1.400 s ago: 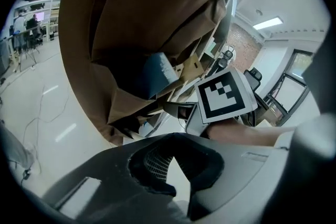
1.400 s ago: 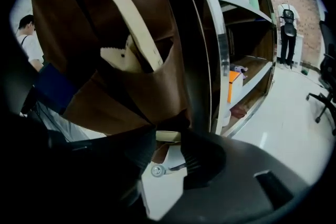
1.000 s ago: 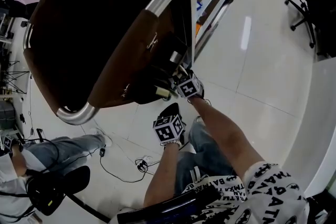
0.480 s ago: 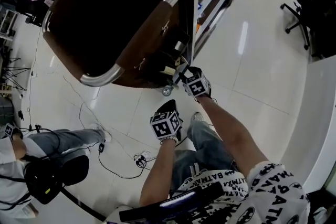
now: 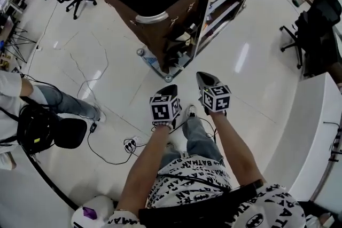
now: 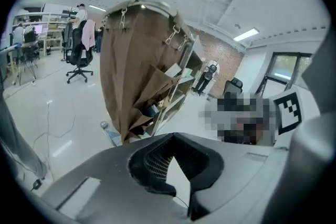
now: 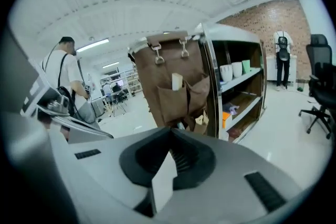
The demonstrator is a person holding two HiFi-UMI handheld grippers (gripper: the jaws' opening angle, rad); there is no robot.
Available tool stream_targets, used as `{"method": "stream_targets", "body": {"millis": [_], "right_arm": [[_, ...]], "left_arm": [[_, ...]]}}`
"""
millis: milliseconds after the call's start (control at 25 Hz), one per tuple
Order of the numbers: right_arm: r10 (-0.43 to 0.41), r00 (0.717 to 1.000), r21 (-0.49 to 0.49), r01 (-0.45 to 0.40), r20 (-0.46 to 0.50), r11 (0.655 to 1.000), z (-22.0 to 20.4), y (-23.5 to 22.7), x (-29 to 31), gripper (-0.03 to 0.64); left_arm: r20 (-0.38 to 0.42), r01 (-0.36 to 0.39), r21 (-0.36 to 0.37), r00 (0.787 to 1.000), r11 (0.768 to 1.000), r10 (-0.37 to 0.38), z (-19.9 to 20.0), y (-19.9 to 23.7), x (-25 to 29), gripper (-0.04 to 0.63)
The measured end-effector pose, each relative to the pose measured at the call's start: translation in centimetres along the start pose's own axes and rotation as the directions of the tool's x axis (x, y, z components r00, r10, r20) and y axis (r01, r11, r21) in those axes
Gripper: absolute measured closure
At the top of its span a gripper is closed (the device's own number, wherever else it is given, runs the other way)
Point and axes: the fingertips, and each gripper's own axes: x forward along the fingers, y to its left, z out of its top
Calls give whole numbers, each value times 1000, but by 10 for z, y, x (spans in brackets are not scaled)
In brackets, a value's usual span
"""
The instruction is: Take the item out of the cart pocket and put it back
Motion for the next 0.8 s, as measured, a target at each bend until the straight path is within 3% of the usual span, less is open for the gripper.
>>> {"method": "stream_targets", "body": {"millis": [160,320,480,800], "right_arm": [[-27,994,43,23,110,999,27,43,-87,614],[-5,995,114,-6,100,993,25,80,-144,614],[3,996,113,-13,87,993,18,110,-183,614],[33,997,80,-39,71,996,9,127,-202,614]], "left_arm": [[36,83,39,996,996,-84,-7,-27,-65,594],[48,159,95,985,983,-164,-19,-55,-109,594],[56,224,111,971,968,-231,-32,-86,-141,594],[91,234,116,965,965,-245,-31,-116,-151,594]]}}
